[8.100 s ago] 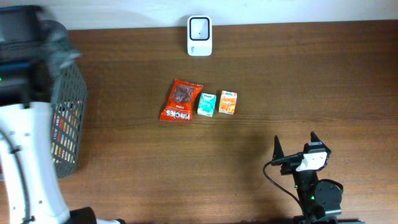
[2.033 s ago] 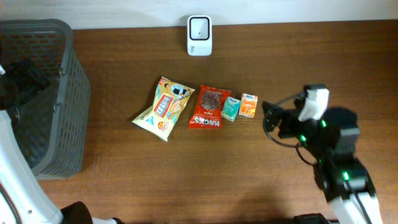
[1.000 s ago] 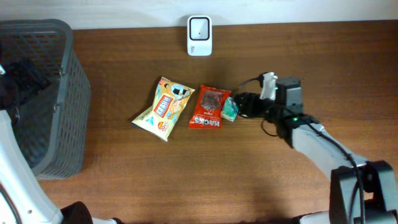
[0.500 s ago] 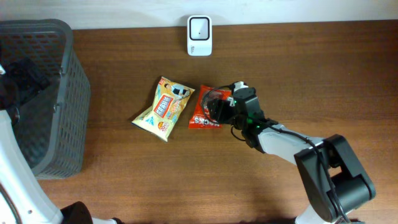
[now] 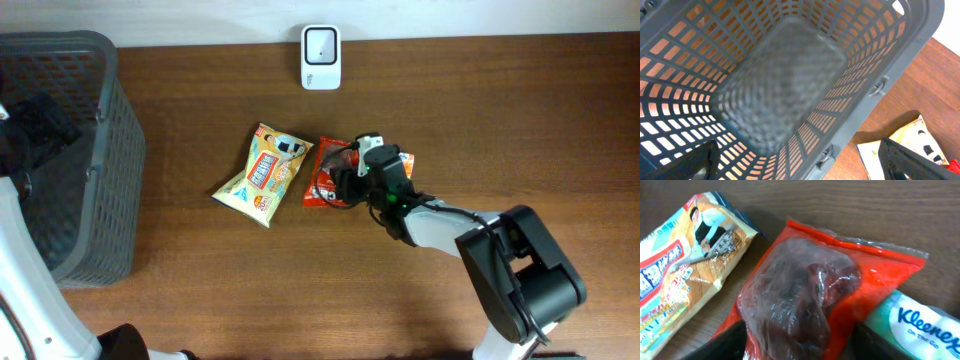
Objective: Scan the item barcode
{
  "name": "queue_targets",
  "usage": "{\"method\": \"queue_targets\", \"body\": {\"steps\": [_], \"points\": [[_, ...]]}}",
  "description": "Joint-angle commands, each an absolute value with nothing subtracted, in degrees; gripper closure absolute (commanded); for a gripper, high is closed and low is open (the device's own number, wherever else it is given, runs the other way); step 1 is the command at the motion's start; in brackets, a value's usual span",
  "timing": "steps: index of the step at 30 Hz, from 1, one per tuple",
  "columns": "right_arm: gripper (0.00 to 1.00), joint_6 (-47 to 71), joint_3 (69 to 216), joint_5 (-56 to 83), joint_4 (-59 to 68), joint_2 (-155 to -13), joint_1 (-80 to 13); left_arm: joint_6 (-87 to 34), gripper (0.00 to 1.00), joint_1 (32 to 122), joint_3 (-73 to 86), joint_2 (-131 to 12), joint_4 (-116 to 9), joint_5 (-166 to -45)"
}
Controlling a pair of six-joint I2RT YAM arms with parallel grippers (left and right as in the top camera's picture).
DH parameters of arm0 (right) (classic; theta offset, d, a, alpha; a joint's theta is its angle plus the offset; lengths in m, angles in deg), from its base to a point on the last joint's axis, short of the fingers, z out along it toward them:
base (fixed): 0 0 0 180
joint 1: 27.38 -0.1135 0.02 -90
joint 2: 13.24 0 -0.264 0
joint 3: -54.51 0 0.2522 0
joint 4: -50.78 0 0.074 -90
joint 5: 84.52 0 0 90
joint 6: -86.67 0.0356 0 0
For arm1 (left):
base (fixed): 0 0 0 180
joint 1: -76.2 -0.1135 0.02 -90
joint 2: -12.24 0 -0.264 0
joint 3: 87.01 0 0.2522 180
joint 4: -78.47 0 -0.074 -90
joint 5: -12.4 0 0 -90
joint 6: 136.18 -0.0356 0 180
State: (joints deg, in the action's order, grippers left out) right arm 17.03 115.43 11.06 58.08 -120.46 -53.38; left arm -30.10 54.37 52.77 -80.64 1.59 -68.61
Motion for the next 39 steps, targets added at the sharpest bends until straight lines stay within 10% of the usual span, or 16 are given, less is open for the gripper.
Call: {"method": "queue_targets", "body": {"steps": [1, 3, 16, 22, 28, 39], "points": [[0.59, 17.0, 116.6, 9.4, 58.1, -121.3, -53.9, -29.7, 0.01, 54.3, 53.2, -80.4, 1.5, -68.6], [0.96, 17.1, 117.5, 9.8, 57.8, -120.2, -53.9, -29.7, 0.01, 54.3, 53.2, -80.4, 1.5, -68.6], [0.96, 39.9, 118.1, 41.1, 53.6, -105.5, -43.8, -29.7, 0.01, 54.3, 53.2, -80.4, 1.5, -68.6], [0.31, 22.4, 118.1, 15.8, 43.1, -105.5, -51.7, -29.7, 0.01, 54.3, 53.2, -80.4, 1.5, -68.6], [0.29, 22.4, 118.1, -17.1, 42.6, -108.8, -65.7, -29.7, 0.01, 54.3, 53.2, -80.4, 1.5, -68.6], [0.24, 24.7, 118.1, -18.7, 48.4, -120.5, -65.6, -29.7, 0.01, 54.3, 53.2, -80.4, 1.5, -68.6]]}}
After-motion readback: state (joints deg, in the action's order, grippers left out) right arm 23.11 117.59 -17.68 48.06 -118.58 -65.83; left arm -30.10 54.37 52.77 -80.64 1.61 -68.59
